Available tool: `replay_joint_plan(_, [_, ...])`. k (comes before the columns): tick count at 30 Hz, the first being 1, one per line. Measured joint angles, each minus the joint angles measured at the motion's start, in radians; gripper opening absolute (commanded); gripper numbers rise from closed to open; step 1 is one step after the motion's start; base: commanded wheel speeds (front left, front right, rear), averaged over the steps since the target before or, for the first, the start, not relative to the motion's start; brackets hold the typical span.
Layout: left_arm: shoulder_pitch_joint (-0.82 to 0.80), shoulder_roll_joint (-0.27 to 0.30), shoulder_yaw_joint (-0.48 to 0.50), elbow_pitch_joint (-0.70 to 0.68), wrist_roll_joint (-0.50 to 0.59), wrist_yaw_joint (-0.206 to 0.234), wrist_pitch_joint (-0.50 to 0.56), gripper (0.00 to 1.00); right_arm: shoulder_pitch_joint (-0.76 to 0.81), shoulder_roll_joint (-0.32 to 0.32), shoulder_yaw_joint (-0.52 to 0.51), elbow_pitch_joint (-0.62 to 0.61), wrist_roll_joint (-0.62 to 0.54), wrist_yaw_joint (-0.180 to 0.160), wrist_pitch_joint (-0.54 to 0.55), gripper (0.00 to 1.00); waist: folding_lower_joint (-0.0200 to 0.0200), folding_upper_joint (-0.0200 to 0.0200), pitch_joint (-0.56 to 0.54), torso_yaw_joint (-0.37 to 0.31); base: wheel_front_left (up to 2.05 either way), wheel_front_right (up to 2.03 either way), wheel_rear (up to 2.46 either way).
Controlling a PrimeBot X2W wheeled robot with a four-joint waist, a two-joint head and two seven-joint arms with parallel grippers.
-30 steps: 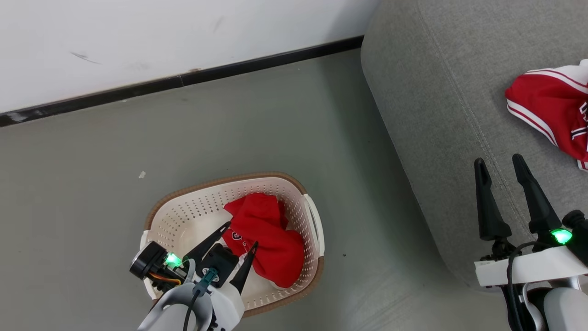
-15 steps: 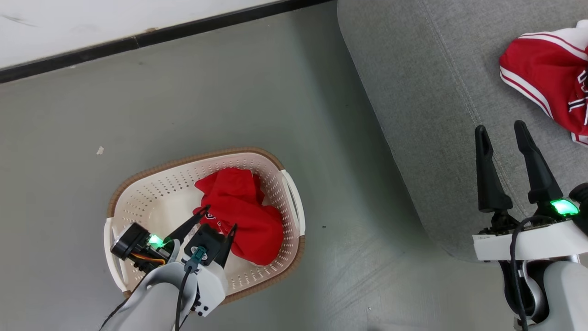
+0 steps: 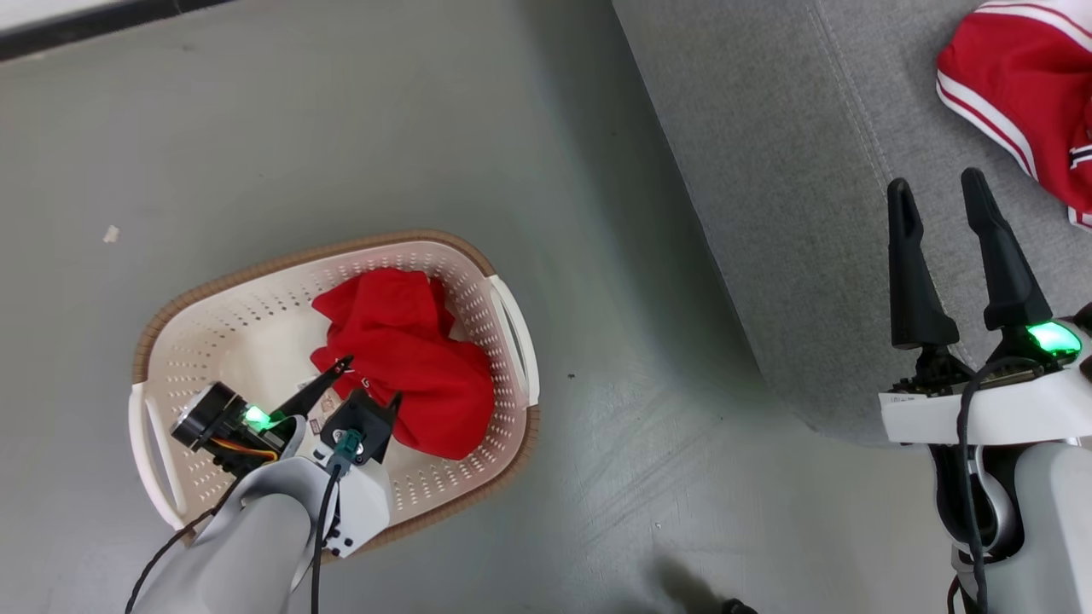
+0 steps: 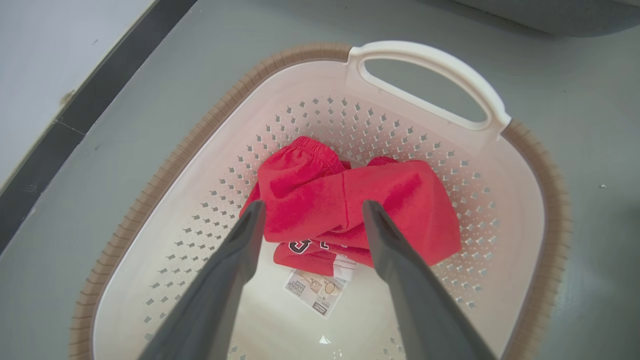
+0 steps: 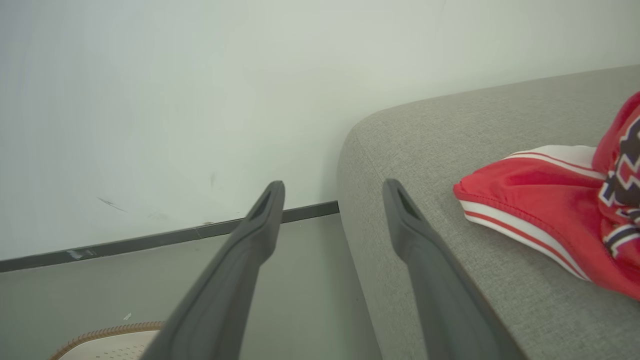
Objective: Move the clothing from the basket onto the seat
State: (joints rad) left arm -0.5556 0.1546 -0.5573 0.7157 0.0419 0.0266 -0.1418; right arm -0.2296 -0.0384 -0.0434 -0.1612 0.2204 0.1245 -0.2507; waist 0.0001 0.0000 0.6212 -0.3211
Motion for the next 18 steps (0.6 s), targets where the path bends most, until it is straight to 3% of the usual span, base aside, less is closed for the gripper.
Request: replay_joint_plan(18, [-0.079,0.039,-0.015,0.094,0.073,0.064,0.000,1.00,-0.087,0.000,0.019,0.003,0.045,0.000,0.000,1.00,0.0000,0.0000,0.118,-0.047,0.00,0.00,0.00])
